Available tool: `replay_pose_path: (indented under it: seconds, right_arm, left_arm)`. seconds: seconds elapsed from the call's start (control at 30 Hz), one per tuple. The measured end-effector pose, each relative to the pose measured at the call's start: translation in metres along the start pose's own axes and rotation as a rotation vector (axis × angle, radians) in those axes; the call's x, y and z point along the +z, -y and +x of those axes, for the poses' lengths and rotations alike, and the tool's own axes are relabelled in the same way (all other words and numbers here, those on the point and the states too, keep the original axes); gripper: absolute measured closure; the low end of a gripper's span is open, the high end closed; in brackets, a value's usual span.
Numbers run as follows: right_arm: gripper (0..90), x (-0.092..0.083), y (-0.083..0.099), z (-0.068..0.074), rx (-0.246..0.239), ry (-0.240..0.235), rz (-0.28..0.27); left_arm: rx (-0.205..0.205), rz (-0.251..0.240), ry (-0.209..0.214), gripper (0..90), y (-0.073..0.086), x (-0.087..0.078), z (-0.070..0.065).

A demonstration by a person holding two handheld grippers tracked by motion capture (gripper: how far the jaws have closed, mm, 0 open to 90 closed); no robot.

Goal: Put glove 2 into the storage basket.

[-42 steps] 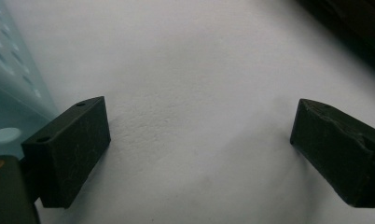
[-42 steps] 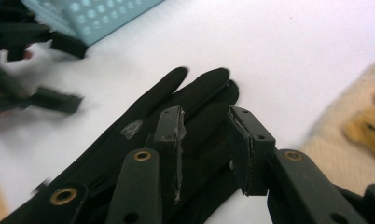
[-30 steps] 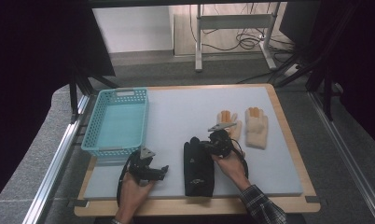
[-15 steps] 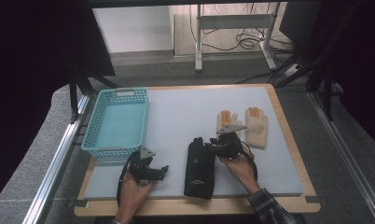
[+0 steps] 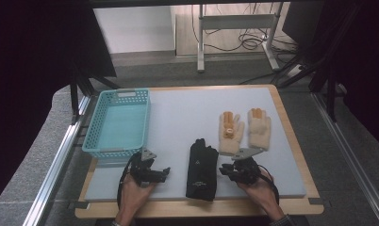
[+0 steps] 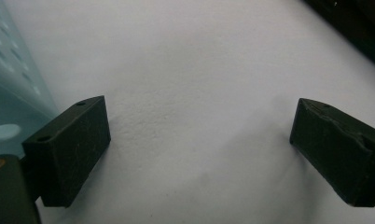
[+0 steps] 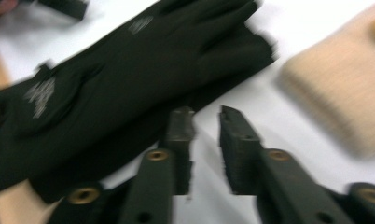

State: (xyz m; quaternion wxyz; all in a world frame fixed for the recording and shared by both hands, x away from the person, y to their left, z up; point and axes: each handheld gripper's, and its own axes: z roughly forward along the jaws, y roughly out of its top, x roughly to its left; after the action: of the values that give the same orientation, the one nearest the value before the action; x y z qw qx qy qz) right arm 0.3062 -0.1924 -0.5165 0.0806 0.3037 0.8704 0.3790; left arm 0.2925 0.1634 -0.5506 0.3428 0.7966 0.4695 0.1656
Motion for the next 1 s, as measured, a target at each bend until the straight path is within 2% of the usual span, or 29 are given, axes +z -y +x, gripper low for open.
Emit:
replay_pose_path:
  seconds: [0.03, 0.07, 0.2, 0.37, 0.6, 0.83, 0.87, 1.0]
  right_arm:
    - [82.4, 0.000, 0.003, 0.002, -0.002, -0.005, 0.002]
    - [85.9, -0.001, 0.010, 0.007, -0.011, -0.033, -0.002]
    - [87.4, 0.005, 0.016, 0.016, -0.037, -0.062, 0.002]
    - [87.4, 0.013, 0.012, 0.023, -0.048, -0.083, -0.006]
    - [87.2, 0.030, 0.001, 0.033, -0.036, -0.110, -0.020]
    - [86.0, 0.047, -0.014, 0.038, -0.040, -0.081, -0.030]
    - [85.4, 0.054, -0.020, 0.040, -0.053, -0.058, -0.037]
    - [85.4, 0.066, -0.031, 0.040, -0.075, -0.028, -0.040]
  left_arm:
    - [0.004, 0.001, 0.002, 5.4, 0.001, -0.001, 0.000]
    - [0.018, 0.005, 0.013, 4.6, 0.003, -0.003, 0.001]
    - [0.026, 0.004, 0.013, 4.5, 0.006, -0.006, 0.002]
    - [0.029, 0.004, 0.016, 4.4, 0.008, -0.007, 0.003]
    - [0.036, 0.007, 0.020, 4.3, 0.012, -0.011, 0.010]
    - [0.049, 0.008, 0.026, 4.5, 0.014, -0.013, 0.013]
    - [0.060, 0.007, 0.038, 4.8, 0.014, -0.013, 0.014]
    - [0.066, 0.009, 0.045, 5.1, 0.014, -0.014, 0.016]
